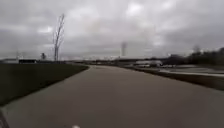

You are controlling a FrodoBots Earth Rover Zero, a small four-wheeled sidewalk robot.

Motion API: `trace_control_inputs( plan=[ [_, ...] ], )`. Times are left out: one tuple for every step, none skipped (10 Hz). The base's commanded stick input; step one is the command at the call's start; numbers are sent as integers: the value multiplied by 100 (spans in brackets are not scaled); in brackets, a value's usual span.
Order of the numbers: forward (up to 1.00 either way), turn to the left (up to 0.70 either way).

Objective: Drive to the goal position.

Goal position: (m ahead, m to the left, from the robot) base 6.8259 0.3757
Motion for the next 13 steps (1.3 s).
trace_control_inputs(
  plan=[
    [100,4],
    [100,0],
    [100,0],
    [100,0],
    [100,0],
    [100,0],
    [100,0],
    [100,0],
    [100,0],
    [100,0],
    [100,0],
    [100,0],
    [100,0]
  ],
)
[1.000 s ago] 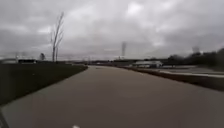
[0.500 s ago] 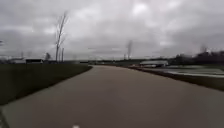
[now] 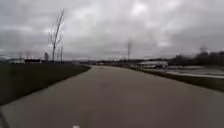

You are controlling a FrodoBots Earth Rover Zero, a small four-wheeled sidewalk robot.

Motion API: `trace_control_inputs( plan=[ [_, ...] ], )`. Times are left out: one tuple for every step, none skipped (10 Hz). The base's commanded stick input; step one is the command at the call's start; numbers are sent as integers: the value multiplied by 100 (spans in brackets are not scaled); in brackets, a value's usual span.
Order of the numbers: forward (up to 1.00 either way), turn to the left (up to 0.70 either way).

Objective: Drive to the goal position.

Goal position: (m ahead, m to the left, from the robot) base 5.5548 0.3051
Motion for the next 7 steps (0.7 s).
trace_control_inputs(
  plan=[
    [100,0],
    [100,0],
    [100,0],
    [100,13],
    [100,30],
    [100,40],
    [100,40]
  ],
)
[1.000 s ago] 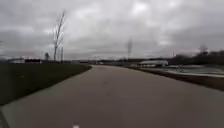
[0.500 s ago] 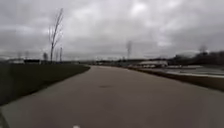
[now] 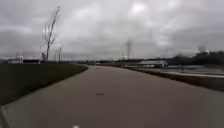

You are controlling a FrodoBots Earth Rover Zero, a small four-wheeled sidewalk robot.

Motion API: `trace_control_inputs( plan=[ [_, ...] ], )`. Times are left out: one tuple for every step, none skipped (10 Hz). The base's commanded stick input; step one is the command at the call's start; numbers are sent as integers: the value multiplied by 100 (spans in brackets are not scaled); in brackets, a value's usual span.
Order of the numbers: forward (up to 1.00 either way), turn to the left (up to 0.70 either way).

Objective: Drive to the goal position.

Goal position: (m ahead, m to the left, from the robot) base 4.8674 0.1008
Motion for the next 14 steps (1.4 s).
trace_control_inputs(
  plan=[
    [100,6],
    [100,0],
    [100,0],
    [100,0],
    [100,0],
    [100,0],
    [100,0],
    [100,0],
    [100,0],
    [100,0],
    [100,0],
    [100,0],
    [100,0],
    [100,0]
  ],
)
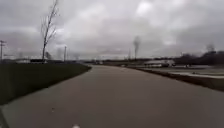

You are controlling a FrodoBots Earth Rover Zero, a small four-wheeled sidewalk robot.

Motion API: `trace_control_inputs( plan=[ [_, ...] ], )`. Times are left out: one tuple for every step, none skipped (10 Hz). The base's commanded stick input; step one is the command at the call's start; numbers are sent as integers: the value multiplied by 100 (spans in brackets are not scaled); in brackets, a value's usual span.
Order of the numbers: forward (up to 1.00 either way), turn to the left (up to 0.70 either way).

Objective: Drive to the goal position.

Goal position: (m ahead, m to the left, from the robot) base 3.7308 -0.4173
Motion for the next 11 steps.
trace_control_inputs(
  plan=[
    [100,0],
    [100,0],
    [100,0],
    [100,0],
    [100,0],
    [100,0],
    [100,0],
    [100,0],
    [100,0],
    [100,0],
    [100,0]
  ],
)
